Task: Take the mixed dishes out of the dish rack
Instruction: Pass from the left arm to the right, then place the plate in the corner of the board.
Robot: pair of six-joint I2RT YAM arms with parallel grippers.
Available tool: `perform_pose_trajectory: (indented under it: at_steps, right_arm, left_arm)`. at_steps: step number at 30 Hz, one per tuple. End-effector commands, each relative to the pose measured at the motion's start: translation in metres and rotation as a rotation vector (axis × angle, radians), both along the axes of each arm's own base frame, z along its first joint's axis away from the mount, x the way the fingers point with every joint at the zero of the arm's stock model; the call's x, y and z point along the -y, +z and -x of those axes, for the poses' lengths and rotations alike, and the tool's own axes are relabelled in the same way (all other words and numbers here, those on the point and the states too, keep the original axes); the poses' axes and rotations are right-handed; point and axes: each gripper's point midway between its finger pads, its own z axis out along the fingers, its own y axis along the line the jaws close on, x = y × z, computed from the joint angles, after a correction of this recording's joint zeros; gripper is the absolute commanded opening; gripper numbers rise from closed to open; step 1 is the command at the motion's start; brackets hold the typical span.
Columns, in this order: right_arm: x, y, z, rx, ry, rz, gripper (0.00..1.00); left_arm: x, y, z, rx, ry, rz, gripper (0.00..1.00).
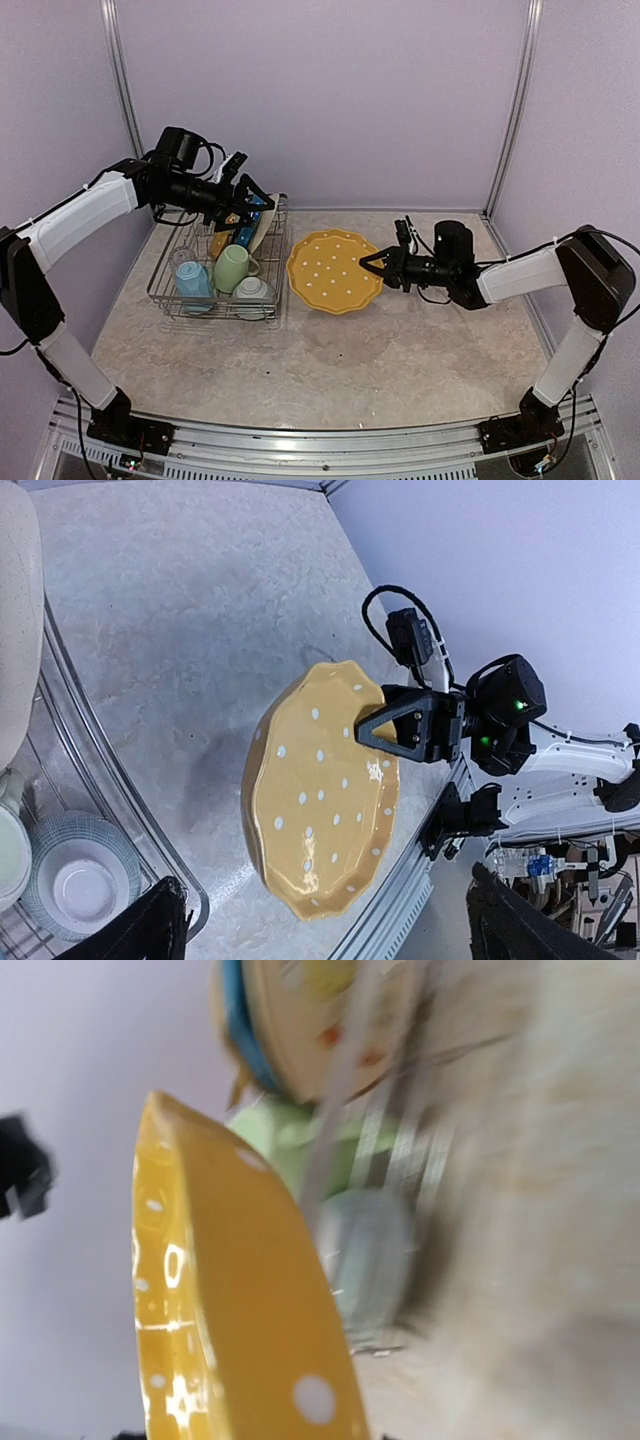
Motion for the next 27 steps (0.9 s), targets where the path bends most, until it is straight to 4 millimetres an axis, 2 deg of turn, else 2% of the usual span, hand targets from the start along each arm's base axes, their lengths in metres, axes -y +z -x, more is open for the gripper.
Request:
perform_pose_trajectory:
  at_steps: [1, 7, 13, 16, 19, 27]
  right_arm:
    - [0.055, 0.044, -0.014, 0.113, -0.124, -0.031, 0.0]
    - [0.141, 0.005, -0.038, 0.036, -0.349, 0.177, 0.0]
    - [0.203, -0.03, -0.053, -0.047, -0.473, 0.282, 0.0]
    - [0.223, -0.041, -0.059, -0.067, -0.508, 0.278, 0.0]
    - [0.234, -0.048, -0.068, -0.077, -0.533, 0.281, 0.0]
    - [0.248, -0.074, -0.096, -0.12, -0.576, 0.258, 0.0]
  left_arm:
    - [-0.018, 0.02, -0.007, 0.092, 0.067, -0.017, 0.94]
    - [-0.04, 0.014, -0.022, 0.105, 0.176, -0.097, 0.96]
    - [-0.056, 0.008, -0.03, 0.126, 0.244, -0.189, 0.96]
    - [-0.06, 0.006, -0.032, 0.132, 0.257, -0.213, 0.96]
    - [-0.061, 0.004, -0.032, 0.134, 0.26, -0.222, 0.96]
    - [-0.061, 0.007, -0.028, 0.162, 0.264, -0.253, 0.97]
